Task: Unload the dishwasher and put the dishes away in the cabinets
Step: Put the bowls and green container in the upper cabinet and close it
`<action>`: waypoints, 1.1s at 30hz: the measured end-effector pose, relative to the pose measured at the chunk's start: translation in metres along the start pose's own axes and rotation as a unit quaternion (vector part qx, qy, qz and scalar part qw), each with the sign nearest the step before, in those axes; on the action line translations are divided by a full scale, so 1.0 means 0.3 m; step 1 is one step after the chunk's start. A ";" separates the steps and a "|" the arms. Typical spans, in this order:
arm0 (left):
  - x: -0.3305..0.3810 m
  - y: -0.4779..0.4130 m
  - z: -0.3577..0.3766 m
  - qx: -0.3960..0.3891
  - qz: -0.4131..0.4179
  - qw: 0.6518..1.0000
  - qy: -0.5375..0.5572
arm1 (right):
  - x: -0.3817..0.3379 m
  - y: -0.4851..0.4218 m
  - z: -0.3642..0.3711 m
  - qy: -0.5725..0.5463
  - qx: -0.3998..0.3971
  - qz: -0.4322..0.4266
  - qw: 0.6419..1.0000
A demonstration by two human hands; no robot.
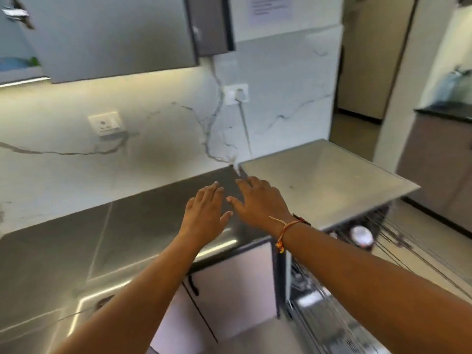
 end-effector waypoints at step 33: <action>1.363 -0.422 1.378 -0.398 0.091 0.901 0.146 | 1.525 0.763 0.513 -0.073 -0.160 0.553 0.814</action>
Point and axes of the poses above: each hand's wrist, its own y-axis away from the middle knuckle, its own z-axis out of the palm, x = y × z, the point moved 2 cm from there along -y, towards the middle knuckle, and after that the axes turned 3 degrees about -y, right-handed, at the moved point
